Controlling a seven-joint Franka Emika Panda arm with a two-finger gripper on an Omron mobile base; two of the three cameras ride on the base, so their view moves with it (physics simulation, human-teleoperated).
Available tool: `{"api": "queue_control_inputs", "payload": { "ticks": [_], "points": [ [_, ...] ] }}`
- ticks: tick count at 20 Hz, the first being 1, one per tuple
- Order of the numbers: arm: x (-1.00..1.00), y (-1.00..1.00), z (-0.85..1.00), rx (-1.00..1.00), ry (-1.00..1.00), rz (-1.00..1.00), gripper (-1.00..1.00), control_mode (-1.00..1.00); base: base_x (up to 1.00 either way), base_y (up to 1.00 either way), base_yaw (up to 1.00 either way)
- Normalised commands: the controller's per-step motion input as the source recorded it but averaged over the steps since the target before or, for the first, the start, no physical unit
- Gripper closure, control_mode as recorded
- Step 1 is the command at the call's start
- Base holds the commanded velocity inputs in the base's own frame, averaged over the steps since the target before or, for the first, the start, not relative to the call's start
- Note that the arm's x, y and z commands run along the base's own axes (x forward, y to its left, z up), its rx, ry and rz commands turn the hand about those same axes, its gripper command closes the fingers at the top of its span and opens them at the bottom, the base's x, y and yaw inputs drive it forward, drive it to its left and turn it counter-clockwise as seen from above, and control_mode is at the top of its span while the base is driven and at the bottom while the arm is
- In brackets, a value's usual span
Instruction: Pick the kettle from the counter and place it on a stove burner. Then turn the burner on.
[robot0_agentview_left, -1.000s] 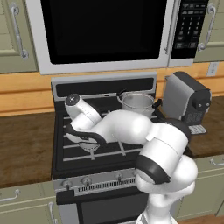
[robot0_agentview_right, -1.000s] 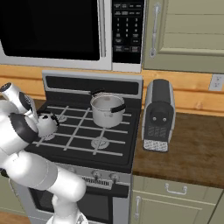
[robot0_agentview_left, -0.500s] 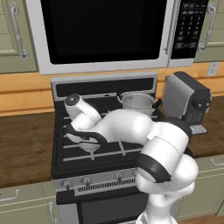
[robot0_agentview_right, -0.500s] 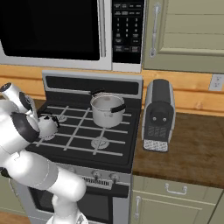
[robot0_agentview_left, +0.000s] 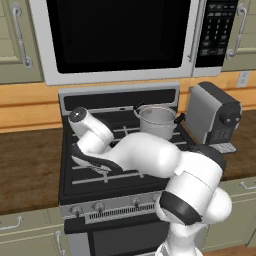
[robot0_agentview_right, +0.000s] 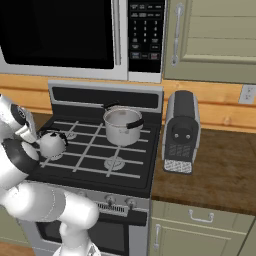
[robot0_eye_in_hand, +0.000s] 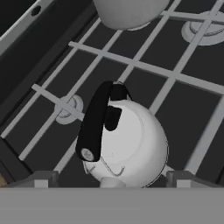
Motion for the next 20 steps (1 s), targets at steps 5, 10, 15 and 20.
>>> {"api": "queue_control_inputs", "payload": {
  "ticks": [5,10,15,20],
  "points": [
    [-0.65,0.0,0.5,0.0,-0.15,0.0,-1.0,-1.0,0.0,0.0,0.0],
    [-1.0,0.0,0.06,0.0,-0.15,0.0,-1.0,-1.0,0.0,0.0,0.0],
    [-1.0,0.1,-0.26,-0.07,-0.1,0.09,-1.0,-1.0,0.0,0.0,0.0],
    [-1.0,0.56,-0.88,-0.25,-0.02,0.17,-1.0,-1.0,0.0,0.0,0.0]
  ]
}}
